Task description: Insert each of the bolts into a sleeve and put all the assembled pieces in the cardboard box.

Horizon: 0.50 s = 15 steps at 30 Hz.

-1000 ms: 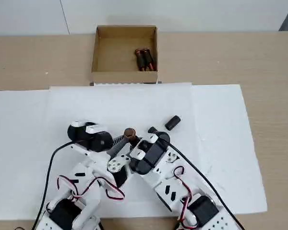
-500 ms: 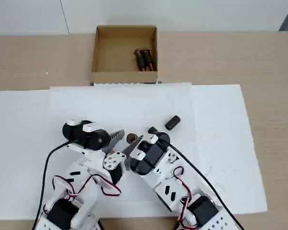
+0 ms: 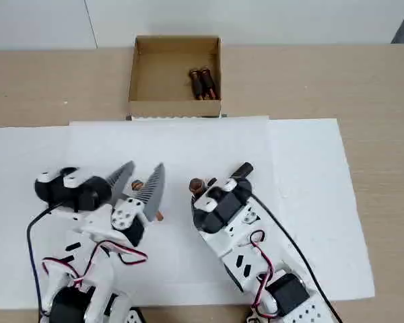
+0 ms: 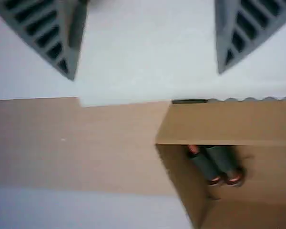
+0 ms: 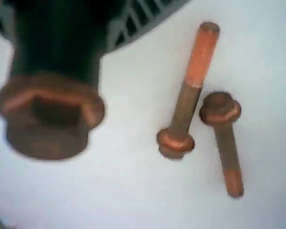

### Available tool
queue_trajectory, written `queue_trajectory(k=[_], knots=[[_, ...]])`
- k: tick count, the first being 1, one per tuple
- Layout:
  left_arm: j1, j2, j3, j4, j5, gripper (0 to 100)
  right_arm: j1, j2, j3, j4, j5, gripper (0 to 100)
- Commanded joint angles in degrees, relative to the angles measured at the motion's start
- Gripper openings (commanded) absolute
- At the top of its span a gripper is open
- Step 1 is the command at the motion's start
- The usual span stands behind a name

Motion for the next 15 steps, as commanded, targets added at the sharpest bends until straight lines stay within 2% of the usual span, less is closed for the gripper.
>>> queue_trajectory(k=[1,8,11,15], knots=[[-3.34,-0.26,-0.13,3.25,-1.32,18,0.75,0.04,-7.3,1.8,-1.93,0.2],[-5.63,-0.35,7.25,4.75,-2.73,18,0.92,2.59,-14.59,4.44,-1.93,0.2],[-6.07,-0.35,10.86,4.75,-2.81,18,0.92,9.89,-20.75,4.35,-2.29,0.2],[-6.15,-0.53,14.2,4.75,-2.64,18,0.92,25.01,-33.58,4.44,-7.47,0.2]])
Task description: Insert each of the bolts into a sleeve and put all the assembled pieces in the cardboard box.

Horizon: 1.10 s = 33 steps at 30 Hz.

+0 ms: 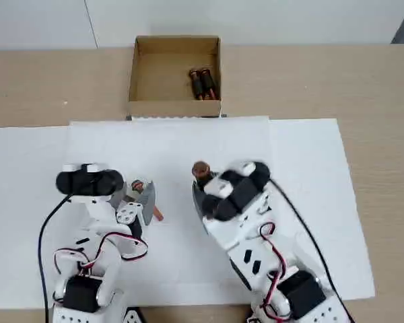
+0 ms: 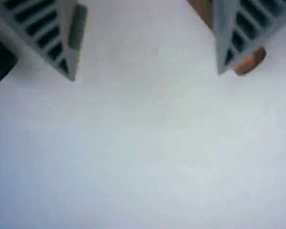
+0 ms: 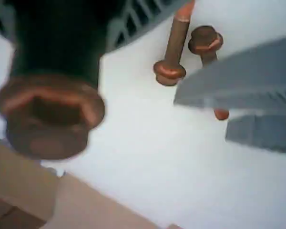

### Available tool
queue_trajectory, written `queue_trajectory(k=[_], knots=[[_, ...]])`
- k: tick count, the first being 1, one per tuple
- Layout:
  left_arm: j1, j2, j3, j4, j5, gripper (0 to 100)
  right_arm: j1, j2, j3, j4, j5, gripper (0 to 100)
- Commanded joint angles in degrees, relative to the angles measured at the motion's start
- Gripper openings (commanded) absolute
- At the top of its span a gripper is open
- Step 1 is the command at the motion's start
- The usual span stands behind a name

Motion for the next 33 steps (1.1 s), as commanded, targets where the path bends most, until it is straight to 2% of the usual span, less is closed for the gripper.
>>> queue_trajectory(k=[1,6,16,24,33], knots=[[-0.35,-0.53,0.48,-0.09,-0.18,18,0.22,13.32,-14.68,-0.13,-4.04,0.2],[-0.35,-0.53,1.8,0.26,-0.18,18,0.22,28.97,-28.04,-0.13,-6.86,0.2],[-0.35,-0.53,5.23,0.18,-0.09,18,0.4,50.77,-41.67,-0.57,-10.2,0.2],[-0.09,-0.53,5.23,0.35,-0.18,18,7.6,68.79,-58.11,-0.66,-9.85,0.2],[-0.18,-0.53,5.23,0.35,0.0,18,11.74,89.54,-78.15,-0.57,-6.07,0.2]])
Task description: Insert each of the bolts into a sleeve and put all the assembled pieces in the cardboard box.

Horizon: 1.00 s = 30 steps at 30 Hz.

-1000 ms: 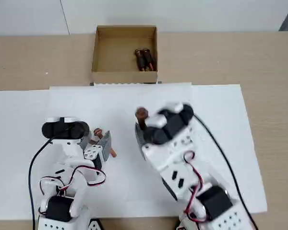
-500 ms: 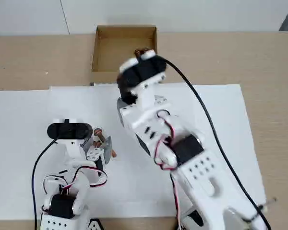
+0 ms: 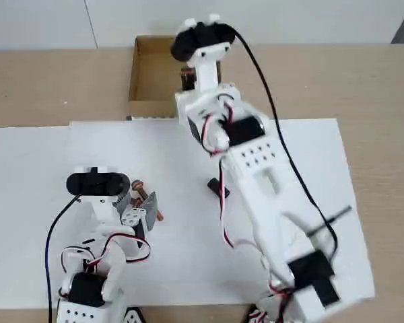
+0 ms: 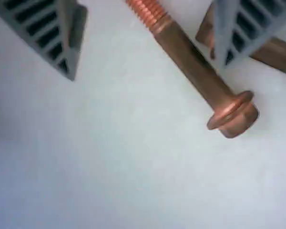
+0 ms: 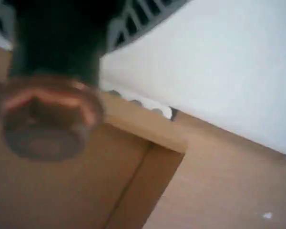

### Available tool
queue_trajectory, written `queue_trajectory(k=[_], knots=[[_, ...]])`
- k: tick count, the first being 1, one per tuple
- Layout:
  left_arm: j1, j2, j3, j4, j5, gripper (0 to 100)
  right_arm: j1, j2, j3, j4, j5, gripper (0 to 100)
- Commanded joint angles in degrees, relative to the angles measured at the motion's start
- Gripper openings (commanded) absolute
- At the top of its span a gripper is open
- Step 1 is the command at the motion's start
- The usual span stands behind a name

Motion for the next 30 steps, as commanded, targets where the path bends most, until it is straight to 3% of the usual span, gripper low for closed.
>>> queue_trajectory(k=[1,5,17,30], knots=[[0.0,-0.53,-0.31,0.18,0.09,18,1.63,6.11,-11.25,-0.66,1.58,0.2],[-0.18,-0.53,-0.31,0.18,2.2,18,2.68,15.69,-19.43,-1.54,6.51,0.2],[0.18,-0.53,-0.31,0.18,2.64,18,3.91,37.23,-29.01,-21.67,21.1,0.3],[0.18,-0.53,-0.31,0.18,2.64,18,3.91,54.02,-45.71,-22.55,26.64,0.4]])
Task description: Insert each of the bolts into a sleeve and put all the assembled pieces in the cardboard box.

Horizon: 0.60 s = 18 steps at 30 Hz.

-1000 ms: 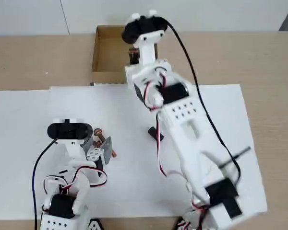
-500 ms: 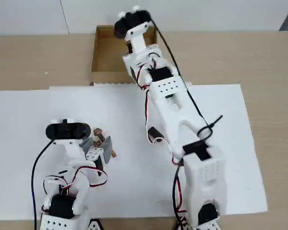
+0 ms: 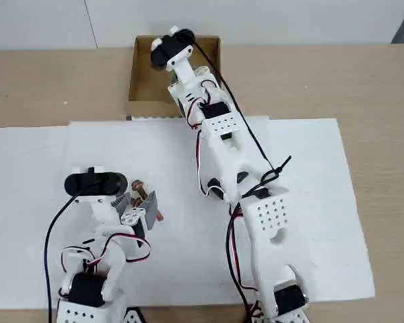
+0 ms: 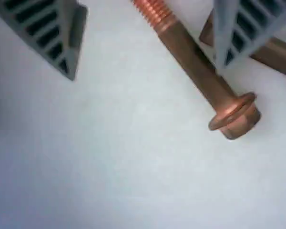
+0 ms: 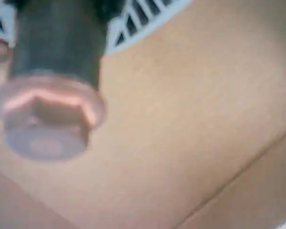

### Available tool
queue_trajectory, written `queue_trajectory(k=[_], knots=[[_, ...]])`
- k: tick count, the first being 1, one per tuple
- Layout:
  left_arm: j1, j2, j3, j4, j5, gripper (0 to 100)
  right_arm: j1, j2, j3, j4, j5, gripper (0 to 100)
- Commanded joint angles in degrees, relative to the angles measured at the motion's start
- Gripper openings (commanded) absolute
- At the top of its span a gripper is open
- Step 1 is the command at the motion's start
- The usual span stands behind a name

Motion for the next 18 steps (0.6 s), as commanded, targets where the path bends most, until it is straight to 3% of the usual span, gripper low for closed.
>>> queue_trajectory(k=[1,4,9,18], knots=[[0.18,-0.53,-0.31,0.18,0.44,18,0.75,0.66,-5.98,-1.36,2.99,0.5],[0.18,-0.53,-0.31,0.18,0.44,18,0.57,1.1,-6.15,-1.27,4.13,2.2],[0.18,-0.53,-0.31,0.18,0.44,18,0.48,1.1,-6.33,1.89,4.04,17.5],[0.18,-0.53,-0.31,0.18,0.44,18,0.75,1.01,-6.33,2.07,4.22,12.1]])
